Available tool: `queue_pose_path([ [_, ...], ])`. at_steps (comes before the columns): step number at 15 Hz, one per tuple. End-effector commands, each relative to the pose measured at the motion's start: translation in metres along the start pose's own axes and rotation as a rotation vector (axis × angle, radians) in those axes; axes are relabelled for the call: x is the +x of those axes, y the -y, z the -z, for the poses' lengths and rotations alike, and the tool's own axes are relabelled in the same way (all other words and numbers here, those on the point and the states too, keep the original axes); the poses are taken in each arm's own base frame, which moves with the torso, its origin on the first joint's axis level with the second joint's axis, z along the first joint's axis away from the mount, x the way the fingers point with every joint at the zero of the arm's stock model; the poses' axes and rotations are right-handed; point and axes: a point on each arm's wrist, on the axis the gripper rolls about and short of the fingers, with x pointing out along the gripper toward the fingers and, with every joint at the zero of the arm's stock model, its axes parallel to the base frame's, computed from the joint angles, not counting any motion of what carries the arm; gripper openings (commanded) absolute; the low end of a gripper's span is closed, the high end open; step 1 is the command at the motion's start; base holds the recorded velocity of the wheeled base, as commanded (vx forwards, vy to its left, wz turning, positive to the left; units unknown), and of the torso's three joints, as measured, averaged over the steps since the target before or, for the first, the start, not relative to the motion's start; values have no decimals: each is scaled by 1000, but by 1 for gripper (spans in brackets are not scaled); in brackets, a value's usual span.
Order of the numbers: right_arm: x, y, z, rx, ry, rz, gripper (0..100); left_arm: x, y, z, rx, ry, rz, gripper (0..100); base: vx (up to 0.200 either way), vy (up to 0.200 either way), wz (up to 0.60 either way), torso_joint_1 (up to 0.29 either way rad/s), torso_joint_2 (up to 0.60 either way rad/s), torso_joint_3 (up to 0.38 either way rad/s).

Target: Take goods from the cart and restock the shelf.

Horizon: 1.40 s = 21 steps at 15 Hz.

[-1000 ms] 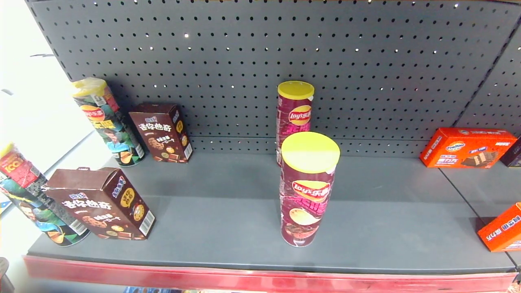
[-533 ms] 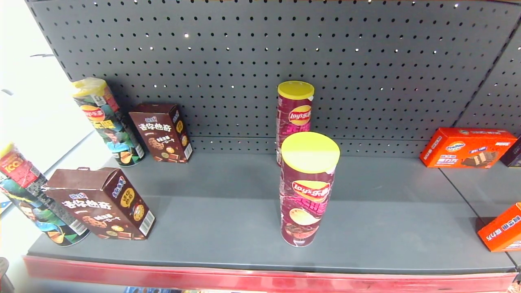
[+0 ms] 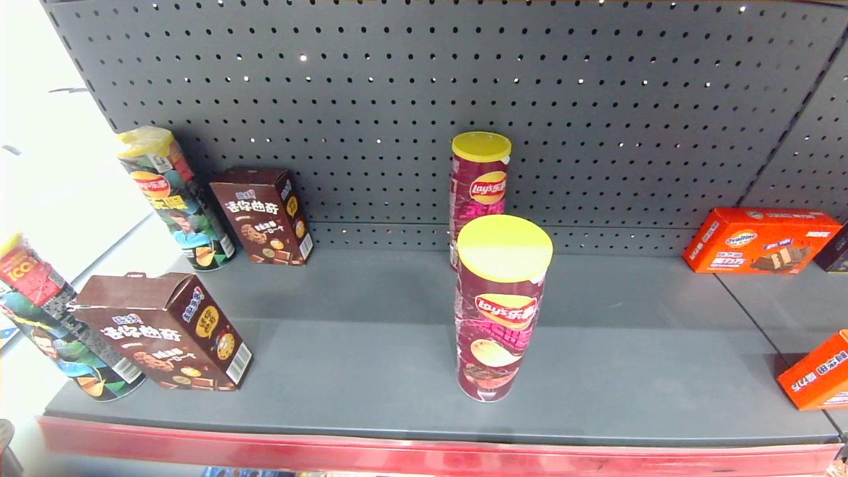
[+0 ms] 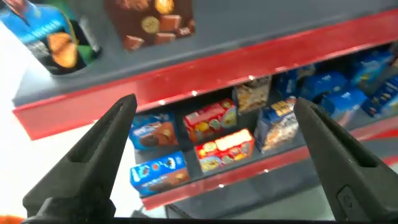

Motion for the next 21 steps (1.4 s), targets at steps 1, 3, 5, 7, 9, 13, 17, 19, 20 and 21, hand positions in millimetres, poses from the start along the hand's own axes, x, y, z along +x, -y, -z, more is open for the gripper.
queue_pose_path([
  [1, 0, 0, 0, -1, -5, -1, 100, 1, 0, 2, -9, -17, 24, 100, 0, 0, 0, 0, 0, 0],
  [3, 0, 0, 0, 0, -3, 2, 100, 1, 0, 2, -18, -13, 54, 100, 0, 0, 0, 0, 0, 0],
  [5, 0, 0, 0, -1, -5, -3, 100, 1, -1, 2, -32, -15, 40, 100, 0, 0, 0, 0, 0, 0],
  [7, 0, 0, 0, 0, -5, -3, 100, 1, -1, 2, -38, -15, 34, 100, 0, 0, 0, 0, 0, 0],
  [9, 0, 0, 0, 0, -5, -4, 100, 1, -2, 2, -44, -20, -21, 100, 0, 0, 0, 0, 0, 0],
  [13, 0, 0, 0, 0, -5, -3, 100, 1, -2, 3, -49, -19, -27, 100, 0, 0, 0, 0, 0, 0],
  [17, 0, 0, 0, 0, -5, -4, 100, 1, -2, 3, -54, -19, -26, 100, 0, 0, 0, 0, 0, 0],
  [19, 0, 0, 0, 1, -6, -7, 100, 1, -2, 3, -54, -19, -27, 100, 0, 0, 0, 0, 0, 0],
  [20, 0, 0, 0, 1, -5, -10, 100, 1, -2, 3, -63, -19, -37, 100, 0, 0, 0, 0, 0, 0],
  [21, 0, 0, 0, 2, -5, -9, 100, 1, -2, 3, -61, -22, -47, 100, 0, 0, 0, 0, 0, 0],
])
